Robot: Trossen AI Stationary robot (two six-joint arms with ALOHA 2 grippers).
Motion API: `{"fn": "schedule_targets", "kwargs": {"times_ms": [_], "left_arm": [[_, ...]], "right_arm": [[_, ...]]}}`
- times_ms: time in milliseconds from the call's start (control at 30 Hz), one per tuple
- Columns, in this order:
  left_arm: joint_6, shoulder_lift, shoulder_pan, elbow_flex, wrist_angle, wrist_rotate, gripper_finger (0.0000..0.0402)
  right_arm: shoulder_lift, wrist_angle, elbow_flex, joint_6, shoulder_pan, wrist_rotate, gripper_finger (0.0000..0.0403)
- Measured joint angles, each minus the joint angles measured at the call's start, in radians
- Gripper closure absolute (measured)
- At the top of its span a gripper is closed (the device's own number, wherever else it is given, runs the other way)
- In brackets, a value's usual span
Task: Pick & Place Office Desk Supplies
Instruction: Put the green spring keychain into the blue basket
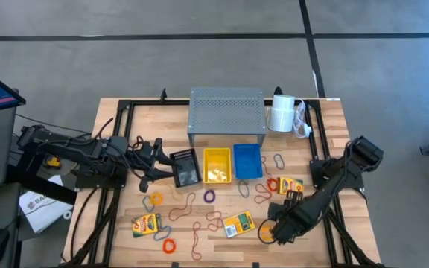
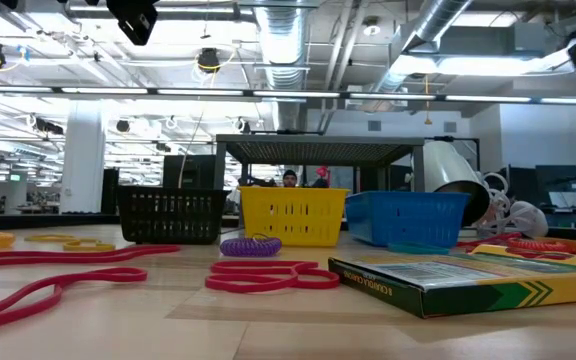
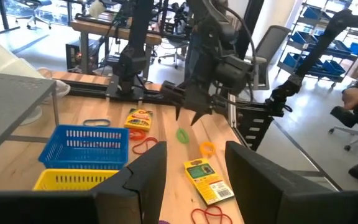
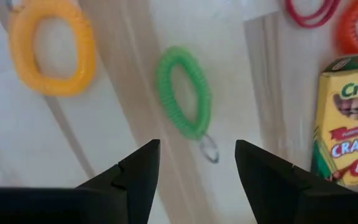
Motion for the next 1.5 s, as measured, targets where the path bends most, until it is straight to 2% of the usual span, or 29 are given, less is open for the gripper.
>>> {"fn": "schedule_targets", "kwargs": {"times_ms": [233, 600, 867, 1300, 1500], "left_arm": [[0.0, 0.0, 0.0, 0.0, 0.0, 0.0, 0.0243], [0.002, 0.0, 0.0, 0.0, -0.009, 0.016, 0.0243], [0.003, 0.0, 0.0, 0.0, -0.029, 0.016, 0.0243], [0.001, 0.0, 0.0, 0.0, -0.03, 0.016, 0.0243], [0.0, 0.0, 0.0, -0.001, -0.03, 0.016, 0.0243]], "right_arm": [[-0.057, 0.126, -0.106, -0.019, -0.03, -0.003, 0.0196], [-0.073, 0.167, -0.155, -0.028, -0.032, -0.056, 0.0196], [-0.073, 0.17, -0.16, -0.009, -0.024, -0.052, 0.0196], [-0.072, 0.267, -0.227, -0.003, -0.027, -0.059, 0.0197], [-0.072, 0.271, -0.227, -0.006, -0.026, -0.058, 0.0232]]}}
